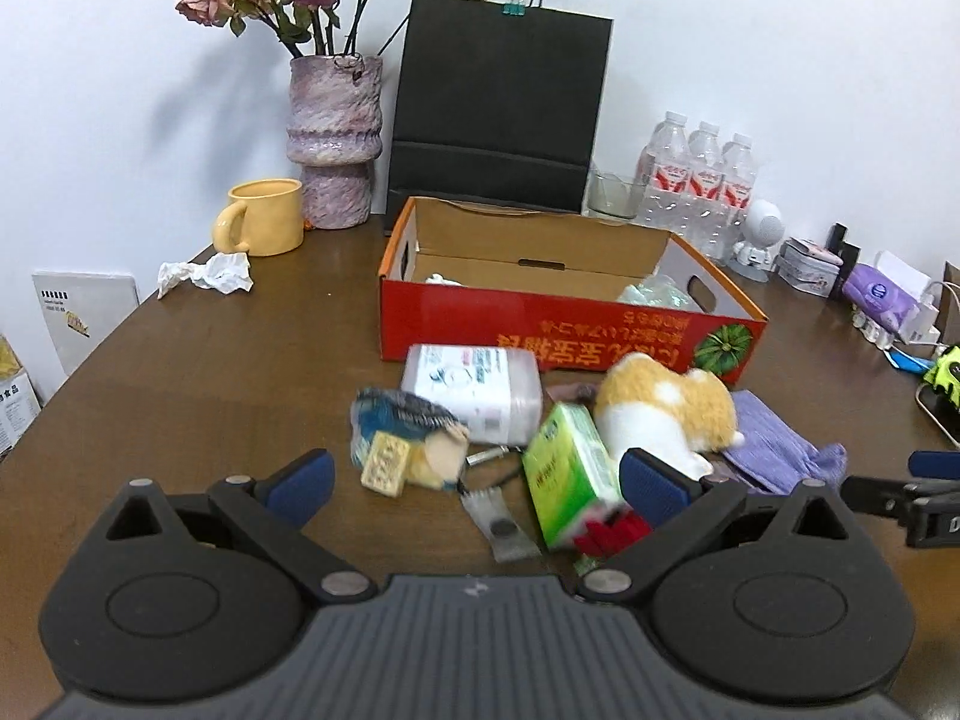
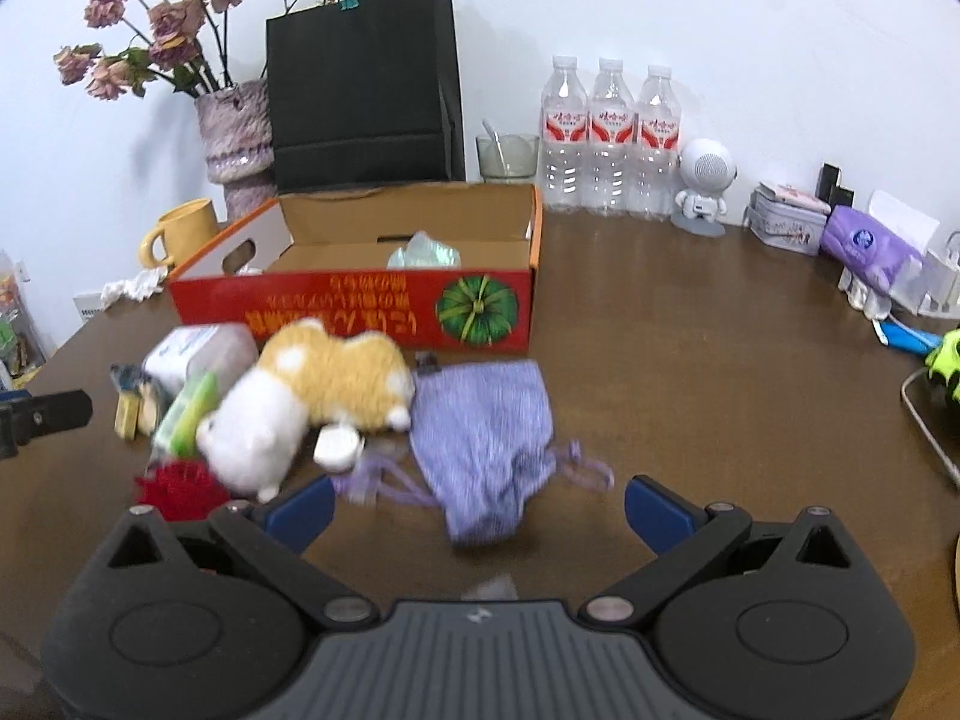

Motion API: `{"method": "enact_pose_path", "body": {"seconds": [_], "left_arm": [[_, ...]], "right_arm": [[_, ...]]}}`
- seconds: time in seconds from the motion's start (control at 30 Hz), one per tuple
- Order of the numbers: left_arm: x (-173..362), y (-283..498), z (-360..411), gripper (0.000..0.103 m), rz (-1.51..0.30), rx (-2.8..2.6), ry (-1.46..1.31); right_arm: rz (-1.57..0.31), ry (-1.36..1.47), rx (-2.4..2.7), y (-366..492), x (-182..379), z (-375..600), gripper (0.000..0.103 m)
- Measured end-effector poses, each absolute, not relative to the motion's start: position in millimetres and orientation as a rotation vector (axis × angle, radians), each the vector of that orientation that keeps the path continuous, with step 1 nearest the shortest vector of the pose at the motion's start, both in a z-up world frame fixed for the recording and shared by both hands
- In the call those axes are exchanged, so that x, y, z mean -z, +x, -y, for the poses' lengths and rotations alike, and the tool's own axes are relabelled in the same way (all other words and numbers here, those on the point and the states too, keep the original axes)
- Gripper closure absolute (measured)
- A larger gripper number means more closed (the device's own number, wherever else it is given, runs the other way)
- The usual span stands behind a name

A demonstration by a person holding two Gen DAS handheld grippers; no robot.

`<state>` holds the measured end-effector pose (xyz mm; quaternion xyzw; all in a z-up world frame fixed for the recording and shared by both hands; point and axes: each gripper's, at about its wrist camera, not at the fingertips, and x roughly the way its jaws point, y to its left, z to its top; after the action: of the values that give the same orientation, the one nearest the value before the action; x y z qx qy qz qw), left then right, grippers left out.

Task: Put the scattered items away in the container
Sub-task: 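Move the left tool to the red rose while the right tool reaches the clear packet, then grasp the red rose with the left tool while the right tool grasps the clear packet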

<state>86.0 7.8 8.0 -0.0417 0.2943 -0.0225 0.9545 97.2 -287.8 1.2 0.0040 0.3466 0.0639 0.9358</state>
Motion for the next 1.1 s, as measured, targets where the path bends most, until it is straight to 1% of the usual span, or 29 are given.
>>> {"method": "enact_pose_path", "body": {"seconds": [0.33,0.63,0.77,1.0,1.1], "left_arm": [[15.8,65.3,21.4,0.000,-0.627,0.107,-0.074],[32.6,76.1,40.0,0.000,-0.650,0.112,-0.065],[39.0,86.9,46.9,0.000,-0.656,0.099,-0.050],[46.4,95.9,59.7,0.000,-0.667,0.106,-0.011],[50.2,100.2,62.5,0.002,-0.681,0.111,-0.005]], "right_arm": [[-0.706,-0.048,-0.113,60.8,24.3,288.5,0.000],[-0.736,-0.061,-0.094,62.9,39.4,296.8,0.000],[-0.746,-0.053,-0.100,68.4,45.8,299.0,0.005],[-0.748,-0.051,-0.109,74.7,49.9,300.9,0.007],[-0.744,-0.054,-0.113,78.0,51.6,301.1,0.009]]}}
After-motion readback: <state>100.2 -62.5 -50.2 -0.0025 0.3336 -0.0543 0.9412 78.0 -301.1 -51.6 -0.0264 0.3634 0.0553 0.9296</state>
